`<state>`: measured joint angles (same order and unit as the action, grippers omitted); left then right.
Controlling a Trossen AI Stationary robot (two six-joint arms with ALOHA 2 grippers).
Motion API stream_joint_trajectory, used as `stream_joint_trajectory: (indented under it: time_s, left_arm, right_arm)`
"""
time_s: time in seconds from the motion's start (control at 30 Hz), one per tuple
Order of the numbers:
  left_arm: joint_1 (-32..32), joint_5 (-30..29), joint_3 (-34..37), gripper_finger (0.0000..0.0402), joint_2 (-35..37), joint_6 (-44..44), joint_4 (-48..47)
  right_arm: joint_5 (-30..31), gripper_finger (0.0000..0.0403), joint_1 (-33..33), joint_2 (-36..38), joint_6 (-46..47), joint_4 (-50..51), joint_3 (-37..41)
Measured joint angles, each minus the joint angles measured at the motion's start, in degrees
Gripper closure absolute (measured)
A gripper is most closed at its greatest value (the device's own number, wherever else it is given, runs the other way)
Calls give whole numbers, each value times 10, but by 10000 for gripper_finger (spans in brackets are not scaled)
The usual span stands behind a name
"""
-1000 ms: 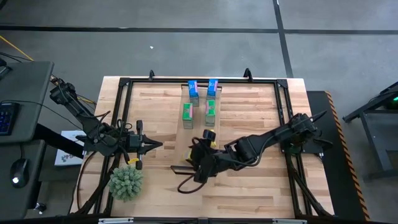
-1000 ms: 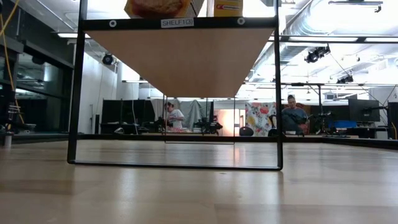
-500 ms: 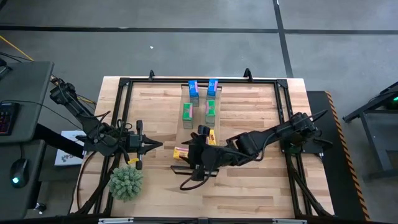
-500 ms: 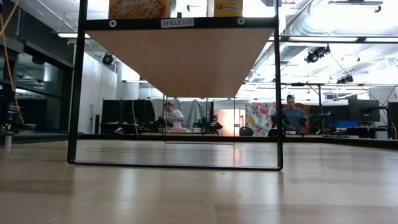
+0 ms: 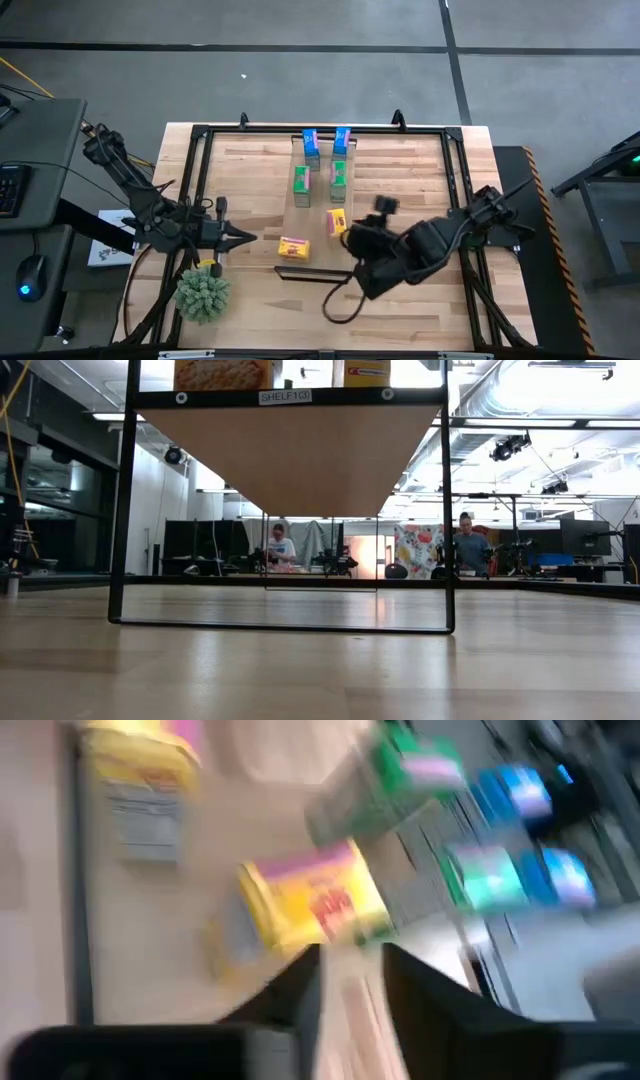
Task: Stack cereal on shelf
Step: Put the yellow cereal box on the shelf aligned with the other yellow cereal box
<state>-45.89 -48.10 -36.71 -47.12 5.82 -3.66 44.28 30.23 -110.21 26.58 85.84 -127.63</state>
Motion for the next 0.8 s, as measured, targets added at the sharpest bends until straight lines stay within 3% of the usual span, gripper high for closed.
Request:
stream_joint_trajectory:
  time_s: [0.07,0.17,0.3,0.5,0.67,0.8]
  left_arm:
    - [-6,0,0,402,5,0,1]
    - [-13,0,0,401,11,0,1]
    - [-21,0,0,401,10,0,3]
    - [-23,15,0,402,10,0,1]
    - [-20,46,0,402,9,1,1]
    - [-6,149,0,402,-10,19,5]
  right_arm:
    - [13,333,12,3,80,46,15]
    - [1,391,31,35,88,19,89]
    - [13,385,50,96,213,45,202]
    - [49,398,79,232,370,-14,437]
    - [120,402,98,375,454,-176,658]
    - [190,402,96,472,400,-405,824]
